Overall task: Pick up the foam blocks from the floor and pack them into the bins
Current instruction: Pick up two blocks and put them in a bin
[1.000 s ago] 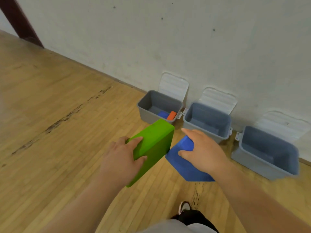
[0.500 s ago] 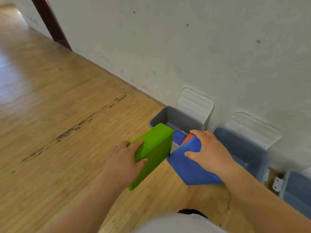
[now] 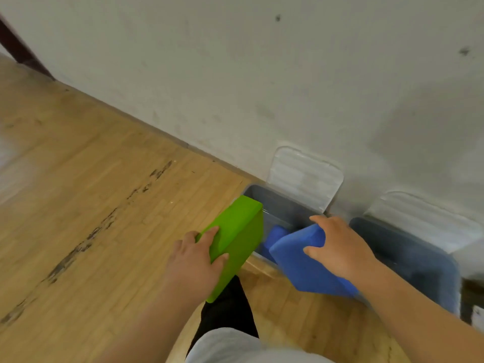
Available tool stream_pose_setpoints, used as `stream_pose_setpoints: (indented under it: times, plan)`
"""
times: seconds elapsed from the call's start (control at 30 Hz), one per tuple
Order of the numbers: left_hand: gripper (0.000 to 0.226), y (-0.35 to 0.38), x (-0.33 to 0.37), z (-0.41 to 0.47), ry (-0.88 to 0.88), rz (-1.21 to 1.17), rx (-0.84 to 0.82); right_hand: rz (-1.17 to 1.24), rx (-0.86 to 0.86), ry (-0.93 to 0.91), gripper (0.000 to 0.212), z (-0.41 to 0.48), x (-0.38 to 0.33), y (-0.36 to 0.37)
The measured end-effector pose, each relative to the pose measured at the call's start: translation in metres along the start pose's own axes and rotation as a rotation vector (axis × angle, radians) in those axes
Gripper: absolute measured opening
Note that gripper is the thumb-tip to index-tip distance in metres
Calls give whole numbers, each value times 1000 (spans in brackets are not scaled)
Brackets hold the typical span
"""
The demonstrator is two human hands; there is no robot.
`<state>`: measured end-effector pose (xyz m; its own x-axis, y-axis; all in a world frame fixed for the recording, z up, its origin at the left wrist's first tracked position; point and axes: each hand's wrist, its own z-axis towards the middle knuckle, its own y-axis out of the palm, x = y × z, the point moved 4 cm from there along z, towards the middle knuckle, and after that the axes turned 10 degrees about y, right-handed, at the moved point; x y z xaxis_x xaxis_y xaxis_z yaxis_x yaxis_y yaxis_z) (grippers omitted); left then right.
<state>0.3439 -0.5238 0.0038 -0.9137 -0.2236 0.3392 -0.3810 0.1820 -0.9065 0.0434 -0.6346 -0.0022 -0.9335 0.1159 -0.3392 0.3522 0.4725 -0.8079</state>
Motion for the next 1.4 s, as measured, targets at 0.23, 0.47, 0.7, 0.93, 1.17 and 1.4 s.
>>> stream_pose_setpoints:
  times: [0.23,0.47,0.7,0.93,1.17,1.4]
  plan:
    - [72,18,-46,233,104,106,-209,142,-37,392,76,142,-26,34]
    - [69,128,-72,381,106,-18,-400,143,-145,638,80,280,-6,108]
    - [68,304,-115,465,-37,-50,-542,206,-196,794,80,386,54,232]
    - [68,429,-145,488,-108,-52,-613,275,-210,833,92,412,105,370]
    - [68,501,-164,496,-164,-63,-668,-80,-297,412,85,440,108,440]
    - [83,557,-197,502,-137,-45,-737,-180,-311,374,88,470,124,474]
